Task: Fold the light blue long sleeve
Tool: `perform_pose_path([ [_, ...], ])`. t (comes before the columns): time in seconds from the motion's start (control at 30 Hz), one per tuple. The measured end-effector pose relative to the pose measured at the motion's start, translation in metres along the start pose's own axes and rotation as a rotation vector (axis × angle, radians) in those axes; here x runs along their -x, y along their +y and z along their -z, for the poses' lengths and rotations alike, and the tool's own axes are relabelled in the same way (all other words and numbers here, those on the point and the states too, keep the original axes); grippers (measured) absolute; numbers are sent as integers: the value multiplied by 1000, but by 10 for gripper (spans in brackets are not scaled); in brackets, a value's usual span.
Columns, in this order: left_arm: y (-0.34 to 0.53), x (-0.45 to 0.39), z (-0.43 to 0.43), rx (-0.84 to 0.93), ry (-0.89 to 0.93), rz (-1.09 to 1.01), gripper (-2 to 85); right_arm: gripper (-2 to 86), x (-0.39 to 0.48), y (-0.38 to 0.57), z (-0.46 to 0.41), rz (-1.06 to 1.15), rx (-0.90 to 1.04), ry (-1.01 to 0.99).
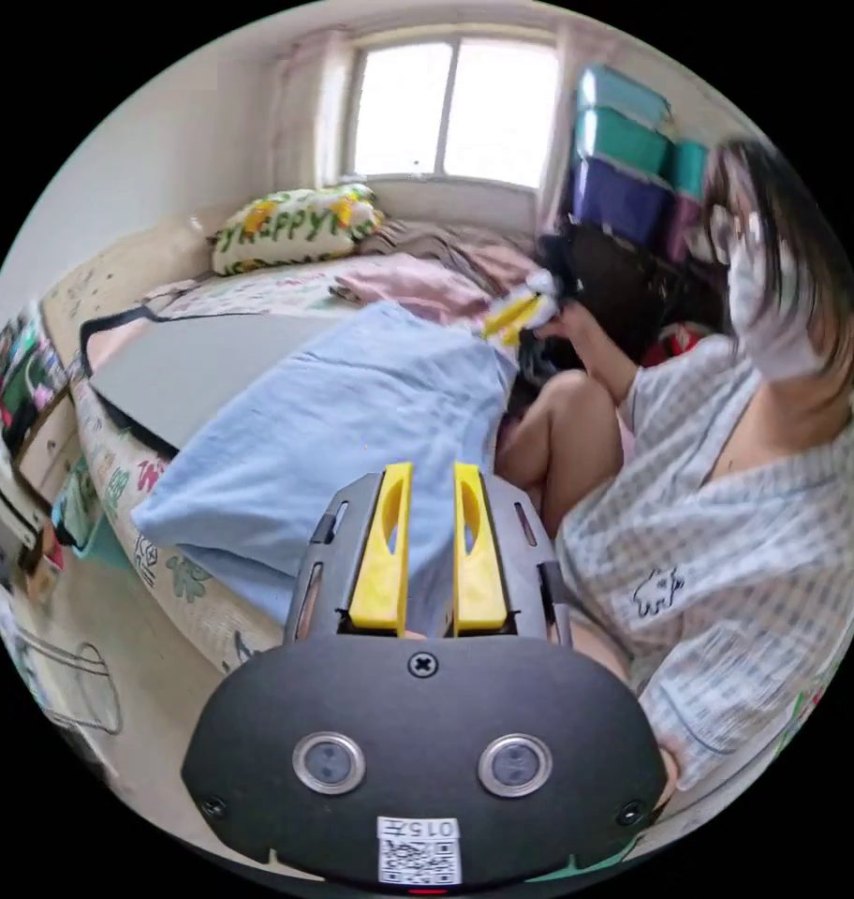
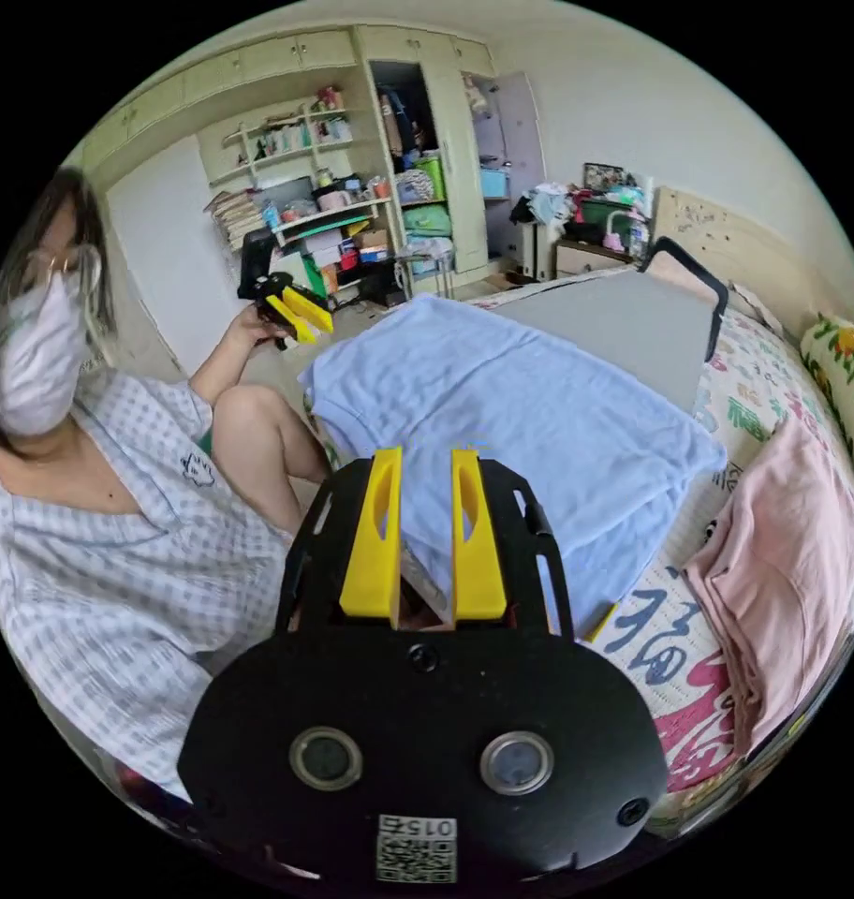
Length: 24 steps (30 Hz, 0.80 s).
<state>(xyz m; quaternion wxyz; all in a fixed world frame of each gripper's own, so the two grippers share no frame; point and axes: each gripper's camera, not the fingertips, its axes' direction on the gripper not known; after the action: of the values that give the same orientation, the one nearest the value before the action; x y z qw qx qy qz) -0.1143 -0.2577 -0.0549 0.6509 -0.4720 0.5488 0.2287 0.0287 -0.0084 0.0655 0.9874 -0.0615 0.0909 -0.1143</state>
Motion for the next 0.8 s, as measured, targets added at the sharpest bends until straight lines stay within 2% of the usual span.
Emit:
perform_pose_path([
  [0.07, -10, -32, -20, 109, -55, -108, 64, 88, 24, -2, -32, 110, 121, -32],
  [0.17, -18, -46, -34, 129, -46, -145, 62, 100, 36, -4, -78, 136, 306, -1],
  [0.3, -18, -44, -51, 174, -83, -124, 48, 51, 42, -2, -93, 117, 292, 79],
  [0.47, -13, -36, -55, 177, -25, -66, 21, 0, 51, 4, -105, 95, 300, 52],
  [0.6, -6, -33, -46, 179, -14, -52, 9, -8, 59, 5, -114, 77, 300, 36],
  [0.73, 20, -19, -11, 94, -11, 20, 1, -9, 70, 8, -121, 74, 304, 30],
  [0.8, 36, -7, 3, 64, -79, 111, -1, -9, 73, 12, -133, 62, 409, 62],
])
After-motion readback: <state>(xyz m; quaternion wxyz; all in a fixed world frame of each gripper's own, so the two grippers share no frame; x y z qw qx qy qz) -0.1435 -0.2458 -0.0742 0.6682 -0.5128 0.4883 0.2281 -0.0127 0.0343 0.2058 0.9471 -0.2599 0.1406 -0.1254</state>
